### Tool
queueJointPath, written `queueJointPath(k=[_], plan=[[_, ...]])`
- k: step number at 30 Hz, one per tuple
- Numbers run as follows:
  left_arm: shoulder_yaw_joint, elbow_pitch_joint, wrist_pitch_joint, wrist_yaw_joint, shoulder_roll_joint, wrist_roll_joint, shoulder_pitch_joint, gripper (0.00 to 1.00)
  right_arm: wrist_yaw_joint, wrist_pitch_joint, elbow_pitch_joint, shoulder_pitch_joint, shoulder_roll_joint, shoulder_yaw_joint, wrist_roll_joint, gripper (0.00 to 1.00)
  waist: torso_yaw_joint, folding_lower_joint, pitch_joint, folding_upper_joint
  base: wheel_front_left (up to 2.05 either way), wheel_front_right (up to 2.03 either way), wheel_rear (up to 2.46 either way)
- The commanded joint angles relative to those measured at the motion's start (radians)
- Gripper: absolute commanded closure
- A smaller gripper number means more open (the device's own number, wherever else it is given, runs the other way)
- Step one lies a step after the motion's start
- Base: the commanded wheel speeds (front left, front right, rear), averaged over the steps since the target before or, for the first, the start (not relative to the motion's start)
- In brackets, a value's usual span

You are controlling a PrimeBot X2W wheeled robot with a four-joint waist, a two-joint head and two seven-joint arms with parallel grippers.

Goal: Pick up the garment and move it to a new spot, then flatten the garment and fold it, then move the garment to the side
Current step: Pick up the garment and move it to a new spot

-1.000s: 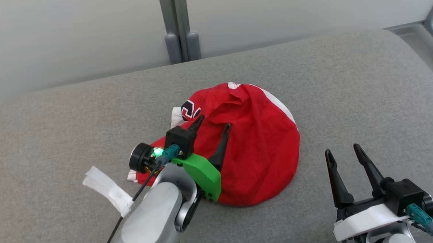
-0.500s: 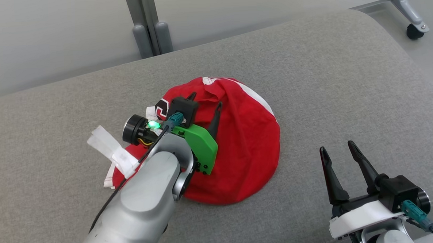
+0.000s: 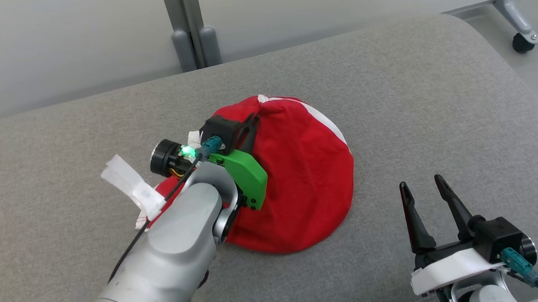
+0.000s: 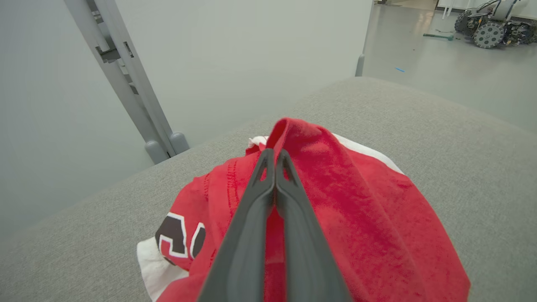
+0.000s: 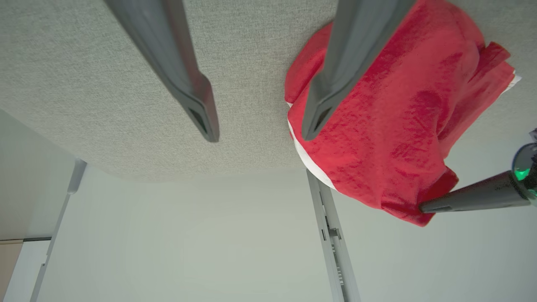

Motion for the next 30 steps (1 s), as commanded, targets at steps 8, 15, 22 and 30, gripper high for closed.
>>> queueJointPath(k=[8,15,22,30], plan=[[0.111,-0.09,-0.099,0.017,0.026,-0.051,-0.08,1.0,-0.001,-0.004,-0.012,0.017,0.0,-0.024,0.003,0.0,0.1,0.0,-0.041,0.0,0.0,0.0,0.0],[0.273,-0.276,-0.104,0.038,0.098,-0.034,-0.119,1.0,-0.001,-0.004,-0.02,0.029,0.0,-0.037,0.014,0.0,0.198,0.0,-0.074,0.0,0.0,0.0,0.0],[0.364,-0.343,-0.103,0.059,0.194,-0.016,-0.175,1.0,-0.001,-0.004,-0.025,0.015,0.0,-0.031,0.021,0.0,0.282,0.0,-0.068,0.0,0.0,0.0,0.0],[0.389,-0.223,-0.075,0.018,0.29,-0.02,-0.233,1.0,-0.001,-0.004,-0.025,-0.024,0.0,-0.021,-0.003,0.0,0.34,0.0,-0.001,0.0,0.0,0.0,0.0]])
